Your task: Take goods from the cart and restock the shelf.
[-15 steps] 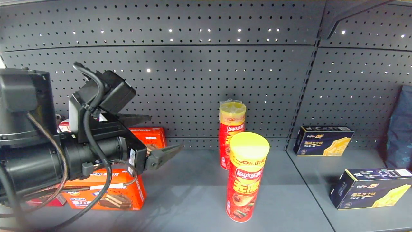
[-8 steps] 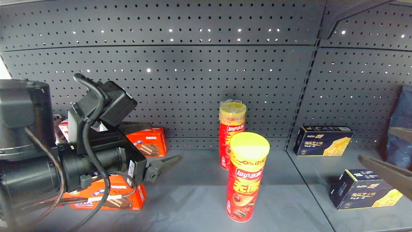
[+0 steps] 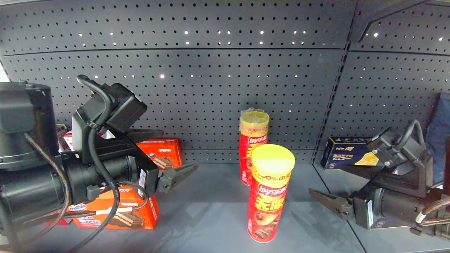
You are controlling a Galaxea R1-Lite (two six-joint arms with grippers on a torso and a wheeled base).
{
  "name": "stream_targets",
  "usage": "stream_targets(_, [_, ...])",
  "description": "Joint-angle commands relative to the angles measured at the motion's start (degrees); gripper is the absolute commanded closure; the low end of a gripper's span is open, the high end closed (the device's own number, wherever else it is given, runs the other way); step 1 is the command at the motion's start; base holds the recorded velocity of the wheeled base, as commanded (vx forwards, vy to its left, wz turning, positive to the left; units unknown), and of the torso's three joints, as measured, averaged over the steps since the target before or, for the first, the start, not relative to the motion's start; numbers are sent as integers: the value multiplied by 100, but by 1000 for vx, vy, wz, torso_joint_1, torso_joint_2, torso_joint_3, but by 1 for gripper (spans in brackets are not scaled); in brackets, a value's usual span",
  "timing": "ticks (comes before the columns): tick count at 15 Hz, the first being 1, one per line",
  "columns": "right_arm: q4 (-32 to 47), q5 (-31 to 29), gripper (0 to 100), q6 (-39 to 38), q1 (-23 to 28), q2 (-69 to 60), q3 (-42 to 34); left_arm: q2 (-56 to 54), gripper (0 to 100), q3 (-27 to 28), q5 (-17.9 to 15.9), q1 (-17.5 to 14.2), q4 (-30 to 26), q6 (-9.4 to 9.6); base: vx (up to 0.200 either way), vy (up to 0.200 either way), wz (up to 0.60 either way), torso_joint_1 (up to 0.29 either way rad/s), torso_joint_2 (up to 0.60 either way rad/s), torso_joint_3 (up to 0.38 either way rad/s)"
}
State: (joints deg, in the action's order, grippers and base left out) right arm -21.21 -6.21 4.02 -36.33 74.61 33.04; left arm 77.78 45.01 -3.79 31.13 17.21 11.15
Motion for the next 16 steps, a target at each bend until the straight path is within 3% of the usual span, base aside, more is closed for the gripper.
stream_targets(1, [3, -4, 0, 2, -15, 151, -236, 45, 0, 61, 1, -29, -7, 1, 0, 0, 0, 0, 0, 0])
stream_targets(5, [3, 5, 0, 11, -15, 195, -438, 80, 0, 8, 1, -46, 10, 1, 0, 0, 0, 0, 0, 0])
stream_targets(16, [-6, -100, 0, 2, -322, 863, -60, 106, 0, 78, -8, -29, 10, 10, 0, 0, 0, 0, 0, 0])
